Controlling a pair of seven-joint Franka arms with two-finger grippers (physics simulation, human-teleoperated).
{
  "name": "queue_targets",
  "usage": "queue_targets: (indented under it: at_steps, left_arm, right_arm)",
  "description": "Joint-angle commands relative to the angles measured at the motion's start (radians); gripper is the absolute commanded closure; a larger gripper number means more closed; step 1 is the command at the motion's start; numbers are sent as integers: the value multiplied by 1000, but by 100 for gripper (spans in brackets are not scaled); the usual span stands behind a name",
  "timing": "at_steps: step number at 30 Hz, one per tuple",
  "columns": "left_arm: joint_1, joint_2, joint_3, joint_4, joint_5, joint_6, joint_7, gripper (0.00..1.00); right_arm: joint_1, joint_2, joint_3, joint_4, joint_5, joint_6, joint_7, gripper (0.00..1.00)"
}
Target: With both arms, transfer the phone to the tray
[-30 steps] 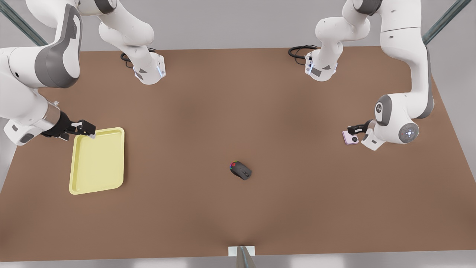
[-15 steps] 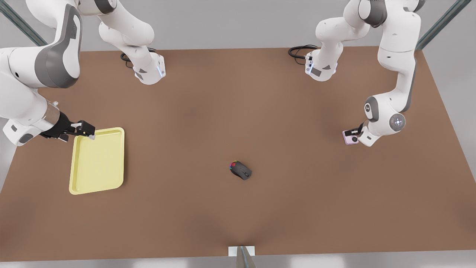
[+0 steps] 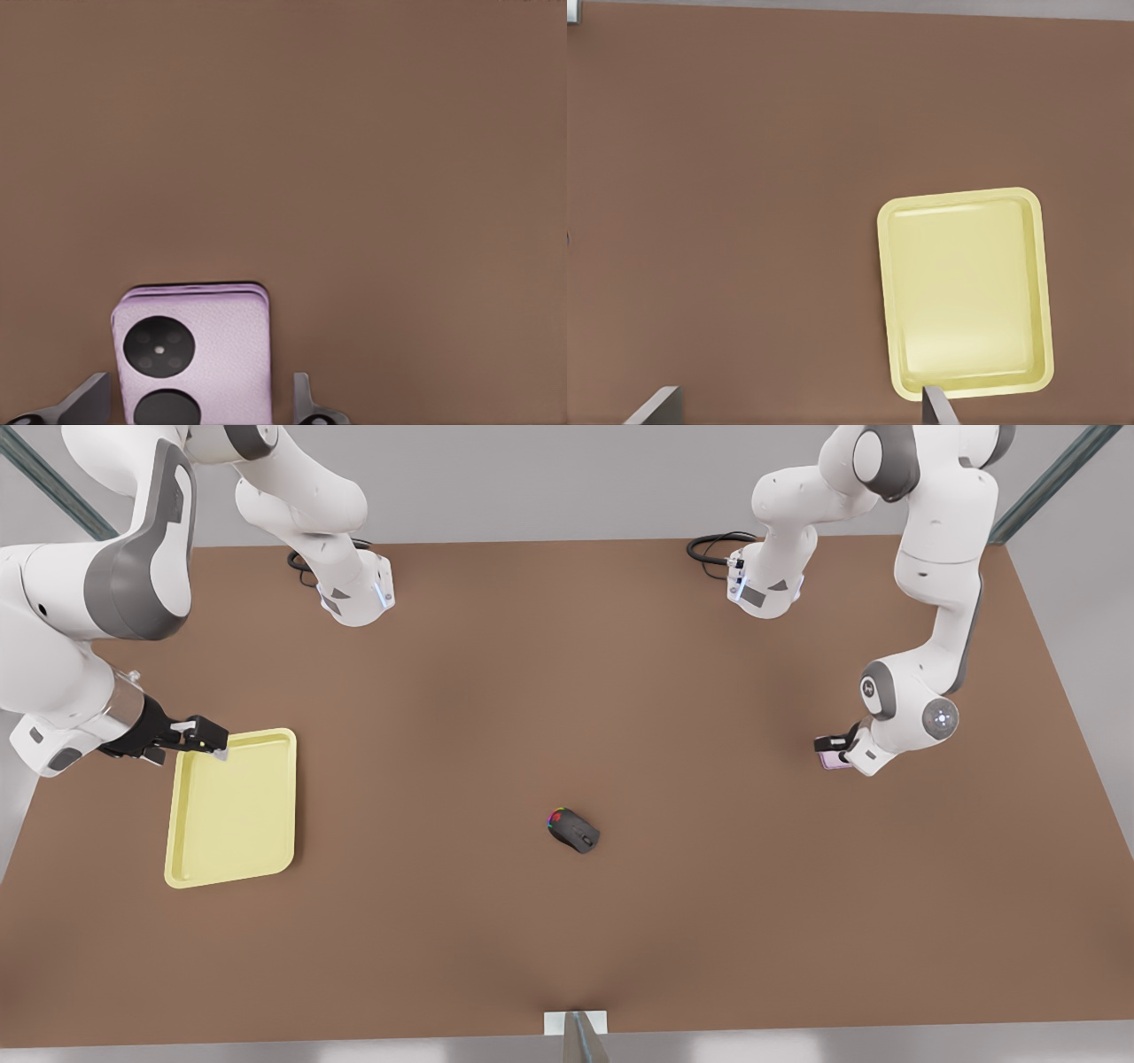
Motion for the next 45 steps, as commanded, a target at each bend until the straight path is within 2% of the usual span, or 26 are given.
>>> queue_targets:
  at_steps: [1, 12, 13, 14, 18, 24, 26, 27, 28, 29, 30, 32, 34, 36, 38, 40, 45]
  left_arm:
    - [0, 3, 0, 1, -7, 7, -54, 0]
    - [0, 25, -12, 18, -10, 12, -267, 2]
    - [0, 28, -14, 21, -7, 10, -268, 33]
    - [-2, 28, -15, 21, -5, 10, -267, 37]
    - [-3, 30, -15, 24, 0, 10, -265, 32]
    - [-25, -19, -34, 31, -11, -10, -287, 32]
    - [-204, -93, -37, 35, -14, -67, -518, 32]
    - [-305, -101, -40, 92, -14, -135, -661, 32]
    - [-334, -87, -75, 153, -16, -203, -724, 32]
    - [-341, -60, -159, 233, -16, -275, -809, 32]
    - [-384, 54, -259, 440, -14, -378, -1032, 32]
    - [-560, 227, -270, 779, -14, -499, -1321, 31]
    - [-678, 318, -268, 899, -7, -512, -1452, 32]
    - [-781, 454, -261, 1110, -10, -521, -1586, 32]
    - [-851, 546, -258, 1250, -14, -512, -1654, 31]
    - [-907, 611, -256, 1330, -16, -487, -1666, 31]
    - [-921, 668, -255, 1330, -14, -384, -1654, 31]
  right_arm:
    - [0, -1, 0, 1, -2, 0, -2, 0]
    - [-2, -1, 0, 1, -2, 0, -2, 0]
    - [-2, -1, 0, 1, -2, 0, -2, 0]
    - [-2, -1, 0, 1, -2, 0, -2, 0]
    - [-2, -1, 0, 1, -2, 0, -2, 0]
    - [-2, -1, 0, 1, -2, 0, -2, 0]
    - [-3, 1, 0, 1, -2, 0, -3, 0]
    - [-5, 2, 0, 1, -2, 0, -3, 0]
    - [-5, 2, 0, 1, -2, 0, -3, 0]
    - [-5, 2, 0, 3, -2, 0, -3, 0]
    - [-5, 4, 0, 1, -2, 0, -3, 0]
    - [-5, 4, 0, 1, -2, 0, -3, 0]
    - [-5, 2, 0, 1, -2, 0, -3, 0]
    - [-5, 2, 0, 3, -1, 0, -8, 0]
    - [-5, 2, -1, 3, -1, 0, -9, 0]
    - [-6, 4, 0, 1, -1, 0, -9, 0]
    - [-6, 7, -1, 3, -1, 0, -11, 0]
